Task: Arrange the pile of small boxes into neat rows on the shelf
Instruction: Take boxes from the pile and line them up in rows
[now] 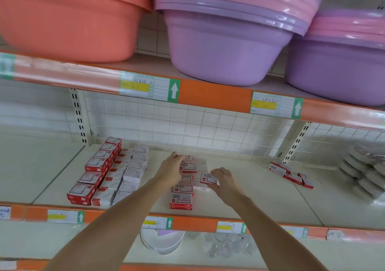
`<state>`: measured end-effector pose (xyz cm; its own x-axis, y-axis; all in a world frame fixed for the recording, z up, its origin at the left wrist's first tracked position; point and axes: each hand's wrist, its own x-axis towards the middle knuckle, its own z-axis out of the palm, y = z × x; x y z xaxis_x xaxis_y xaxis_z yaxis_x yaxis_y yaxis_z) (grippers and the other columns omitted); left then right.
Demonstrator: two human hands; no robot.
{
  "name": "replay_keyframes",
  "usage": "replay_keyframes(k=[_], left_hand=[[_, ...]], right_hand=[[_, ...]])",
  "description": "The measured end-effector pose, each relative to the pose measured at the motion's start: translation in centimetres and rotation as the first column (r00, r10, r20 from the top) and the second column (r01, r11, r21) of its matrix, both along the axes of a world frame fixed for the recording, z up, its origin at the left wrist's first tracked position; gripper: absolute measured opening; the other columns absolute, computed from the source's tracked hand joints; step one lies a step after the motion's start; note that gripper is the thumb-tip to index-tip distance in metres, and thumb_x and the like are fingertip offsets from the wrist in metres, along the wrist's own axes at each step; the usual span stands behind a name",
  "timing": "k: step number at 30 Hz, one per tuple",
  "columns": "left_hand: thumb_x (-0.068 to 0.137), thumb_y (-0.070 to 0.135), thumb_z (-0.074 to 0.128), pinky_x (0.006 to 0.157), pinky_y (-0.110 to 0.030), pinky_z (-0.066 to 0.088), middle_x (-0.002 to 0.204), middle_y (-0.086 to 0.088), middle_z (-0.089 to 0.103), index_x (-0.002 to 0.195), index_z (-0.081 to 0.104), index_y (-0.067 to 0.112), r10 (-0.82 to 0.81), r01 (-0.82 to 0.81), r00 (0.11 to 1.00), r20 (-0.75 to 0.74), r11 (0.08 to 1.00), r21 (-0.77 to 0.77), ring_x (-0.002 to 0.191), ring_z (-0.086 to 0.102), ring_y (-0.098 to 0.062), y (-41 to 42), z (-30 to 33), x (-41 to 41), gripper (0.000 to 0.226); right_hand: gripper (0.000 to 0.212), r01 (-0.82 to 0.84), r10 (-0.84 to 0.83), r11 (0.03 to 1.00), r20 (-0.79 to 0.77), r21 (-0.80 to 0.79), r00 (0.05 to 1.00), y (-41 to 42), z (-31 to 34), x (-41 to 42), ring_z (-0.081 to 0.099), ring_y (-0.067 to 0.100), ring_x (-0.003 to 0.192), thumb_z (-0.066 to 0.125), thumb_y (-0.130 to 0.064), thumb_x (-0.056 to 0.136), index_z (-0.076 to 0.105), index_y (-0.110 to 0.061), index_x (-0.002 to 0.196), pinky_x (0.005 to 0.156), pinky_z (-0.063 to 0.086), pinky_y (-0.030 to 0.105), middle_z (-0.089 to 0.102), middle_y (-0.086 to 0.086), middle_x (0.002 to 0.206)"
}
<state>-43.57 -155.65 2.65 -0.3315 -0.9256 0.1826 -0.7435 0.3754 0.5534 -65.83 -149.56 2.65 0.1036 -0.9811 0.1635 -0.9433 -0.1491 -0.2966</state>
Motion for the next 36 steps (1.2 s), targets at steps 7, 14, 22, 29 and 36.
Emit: replay_keyframes(k=[7,14,22,29,36], left_hand=[[0.086,-0.001,0.062,0.099,-0.023,0.046,0.127,0.001,0.046,0.130,0.055,0.012,0.064,-0.063,0.998,-0.027,0.997,0.045,0.115,0.054,-0.015,-2.5,-0.6,1.1,0.046],[0.083,-0.001,0.064,0.097,-0.029,0.050,0.116,0.004,0.047,0.126,0.057,0.013,0.055,-0.056,0.998,0.017,0.997,0.051,0.110,0.054,-0.015,-4.5,-1.1,1.2,0.046],[0.087,0.005,0.065,0.099,-0.038,0.047,0.123,0.005,0.057,0.123,0.060,0.019,0.040,-0.041,0.990,0.136,0.999,0.009,0.112,0.055,-0.017,-6.3,-1.1,0.0,0.039],[0.086,0.013,0.068,0.100,-0.039,0.045,0.121,0.006,0.061,0.119,0.062,0.022,0.048,-0.049,0.987,0.153,0.999,0.006,0.112,0.053,-0.018,-6.5,-1.8,-0.1,0.036],[0.087,0.010,0.066,0.100,-0.040,0.047,0.123,0.004,0.060,0.122,0.060,0.022,0.036,-0.041,0.986,0.162,0.999,0.025,0.114,0.055,-0.019,-6.2,-1.4,0.2,0.038]], right_hand=[[0.047,-0.020,0.018,1.000,0.059,0.024,0.998,-2.4,-0.5,1.8,0.045,0.017,0.121,0.064,-0.033,0.093,0.052,-0.016,0.135,0.097,0.039,0.027,0.053,0.000,0.127],[0.050,0.003,-0.009,0.999,0.114,0.050,0.993,-4.4,-0.7,2.5,0.043,0.018,0.125,0.066,-0.033,0.092,0.051,-0.015,0.136,0.103,0.040,0.031,0.052,0.000,0.129],[0.050,-0.001,-0.005,0.999,0.191,0.032,0.982,-5.4,-1.1,2.9,0.046,0.018,0.121,0.071,-0.032,0.088,0.056,-0.013,0.132,0.101,0.040,0.029,0.055,0.000,0.126],[0.047,-0.020,0.009,0.999,0.217,0.046,0.976,-5.9,-1.4,3.1,0.046,0.019,0.121,0.071,-0.029,0.088,0.057,-0.013,0.130,0.100,0.039,0.028,0.054,0.001,0.124],[0.045,-0.078,0.086,0.996,0.228,-0.044,0.970,-6.0,-1.5,4.1,0.042,0.018,0.119,0.074,-0.020,0.084,0.061,-0.010,0.126,0.096,0.035,0.019,0.049,0.000,0.119]])
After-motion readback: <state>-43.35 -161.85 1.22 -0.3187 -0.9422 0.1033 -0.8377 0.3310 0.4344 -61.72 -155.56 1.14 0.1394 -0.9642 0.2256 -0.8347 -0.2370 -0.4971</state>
